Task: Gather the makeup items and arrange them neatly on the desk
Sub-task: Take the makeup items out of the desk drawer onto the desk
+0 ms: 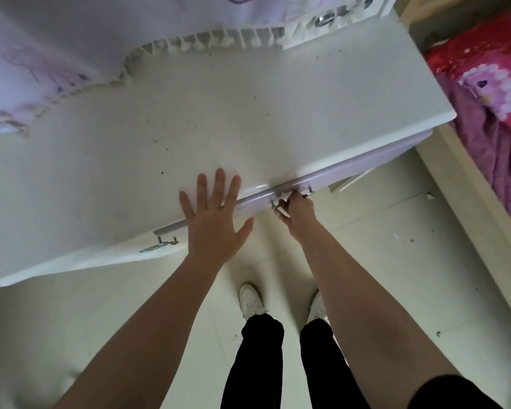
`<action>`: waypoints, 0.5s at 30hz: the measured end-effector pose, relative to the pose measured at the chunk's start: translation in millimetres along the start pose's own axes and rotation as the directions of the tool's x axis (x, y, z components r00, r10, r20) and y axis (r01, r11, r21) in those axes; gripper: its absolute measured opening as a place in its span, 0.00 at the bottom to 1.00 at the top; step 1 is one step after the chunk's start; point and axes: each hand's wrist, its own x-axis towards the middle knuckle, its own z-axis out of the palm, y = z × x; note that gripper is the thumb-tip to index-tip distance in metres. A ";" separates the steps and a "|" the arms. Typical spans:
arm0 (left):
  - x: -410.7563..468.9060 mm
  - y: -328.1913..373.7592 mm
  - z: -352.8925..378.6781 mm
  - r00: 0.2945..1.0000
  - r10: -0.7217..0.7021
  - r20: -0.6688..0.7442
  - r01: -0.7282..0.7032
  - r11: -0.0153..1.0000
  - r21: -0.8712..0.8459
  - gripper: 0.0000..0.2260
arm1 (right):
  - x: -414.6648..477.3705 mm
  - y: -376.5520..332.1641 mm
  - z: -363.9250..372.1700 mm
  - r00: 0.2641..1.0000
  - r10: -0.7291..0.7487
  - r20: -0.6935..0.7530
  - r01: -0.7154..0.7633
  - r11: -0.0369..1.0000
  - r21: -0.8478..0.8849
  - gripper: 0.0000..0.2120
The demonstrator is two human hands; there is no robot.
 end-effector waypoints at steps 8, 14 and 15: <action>-1.6 3.1 1.2 1.000 -0.012 0.014 0.012 1.000 0.004 0.41 | -1.3 2.0 -11.8 0.997 -0.029 0.069 0.030 1.000 -0.008 0.06; -0.4 3.9 1.6 1.000 -0.015 0.013 0.014 1.000 0.009 0.44 | -10.9 15.6 -32.1 0.999 -0.017 0.051 0.018 0.999 -0.027 0.08; -0.5 4.4 1.4 0.999 -0.016 0.039 0.015 1.000 0.025 0.49 | -14.7 23.8 -43.4 0.999 0.003 0.043 -0.002 1.000 -0.023 0.09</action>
